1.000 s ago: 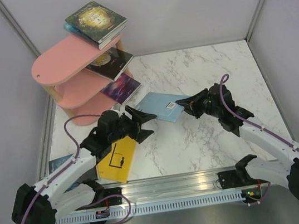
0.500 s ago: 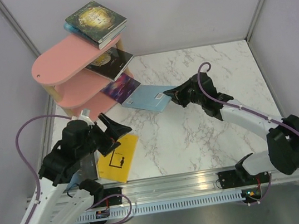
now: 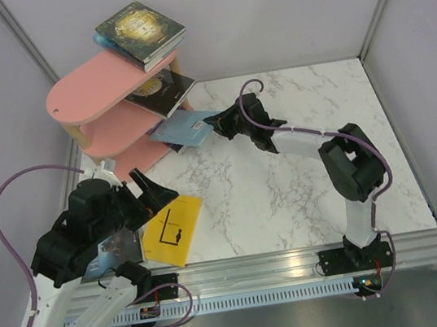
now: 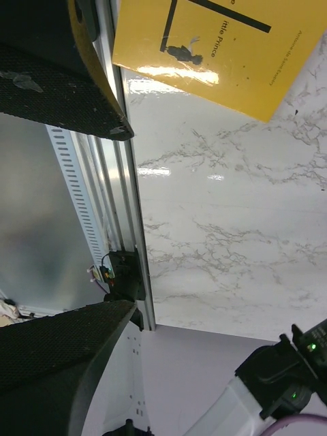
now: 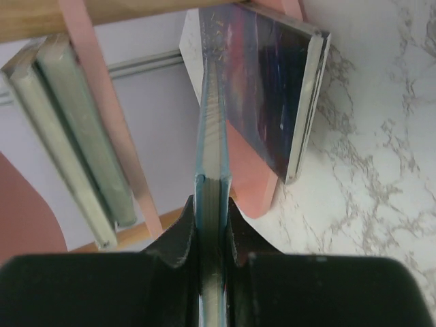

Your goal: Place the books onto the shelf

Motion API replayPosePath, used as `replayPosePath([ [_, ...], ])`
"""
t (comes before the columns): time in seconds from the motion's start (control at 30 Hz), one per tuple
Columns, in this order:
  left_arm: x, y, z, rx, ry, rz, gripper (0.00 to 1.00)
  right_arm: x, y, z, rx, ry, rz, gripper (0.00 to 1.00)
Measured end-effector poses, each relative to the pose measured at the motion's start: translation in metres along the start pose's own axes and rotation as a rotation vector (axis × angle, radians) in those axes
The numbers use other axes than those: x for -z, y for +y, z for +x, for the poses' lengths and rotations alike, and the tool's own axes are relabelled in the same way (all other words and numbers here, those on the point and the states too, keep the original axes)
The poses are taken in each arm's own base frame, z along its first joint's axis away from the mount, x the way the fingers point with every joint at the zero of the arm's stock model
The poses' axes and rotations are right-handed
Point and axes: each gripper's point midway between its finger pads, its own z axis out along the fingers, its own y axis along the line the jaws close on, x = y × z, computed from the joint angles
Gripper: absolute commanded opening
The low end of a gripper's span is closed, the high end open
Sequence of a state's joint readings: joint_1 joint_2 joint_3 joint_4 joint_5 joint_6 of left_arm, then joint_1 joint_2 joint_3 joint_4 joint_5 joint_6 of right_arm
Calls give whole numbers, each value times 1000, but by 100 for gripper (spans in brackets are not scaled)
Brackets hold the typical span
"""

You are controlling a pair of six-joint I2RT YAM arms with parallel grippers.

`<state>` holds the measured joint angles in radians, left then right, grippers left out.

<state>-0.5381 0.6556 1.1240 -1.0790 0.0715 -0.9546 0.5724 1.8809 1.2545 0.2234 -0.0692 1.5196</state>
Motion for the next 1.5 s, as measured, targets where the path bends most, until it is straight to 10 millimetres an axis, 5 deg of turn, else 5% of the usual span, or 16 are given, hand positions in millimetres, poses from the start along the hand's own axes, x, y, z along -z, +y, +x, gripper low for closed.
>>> replayPosePath([
  [0.17, 7, -4, -4, -20, 4, -10, 100, -50, -26, -8, -70, -38, 5, 0],
  [0.27, 11, -4, -5, -22, 2, -25, 100, -76, -22, -10, -99, -67, -35, 0],
  [0.7, 20, 6, -4, -10, 0, -79, 100, -119, -16, 12, -206, -171, -65, 0],
  [0.8, 22, 8, -5, 4, -16, -83, 99, -131, -15, 15, -216, -163, -75, 19],
  [0.83, 23, 9, -6, 10, -24, -83, 99, -134, -16, 16, -222, -157, -78, 37],
  [0.93, 29, 10, -6, 29, -45, -73, 99, -139, -35, 20, -225, -135, -31, 67],
  [1.23, 30, 26, 2, 67, -57, -90, 98, -100, -42, 19, -206, -103, -2, 74],
  [1.5, 7, 49, 16, 70, 10, -193, 100, -34, -119, 13, -72, -77, 246, 73],
])
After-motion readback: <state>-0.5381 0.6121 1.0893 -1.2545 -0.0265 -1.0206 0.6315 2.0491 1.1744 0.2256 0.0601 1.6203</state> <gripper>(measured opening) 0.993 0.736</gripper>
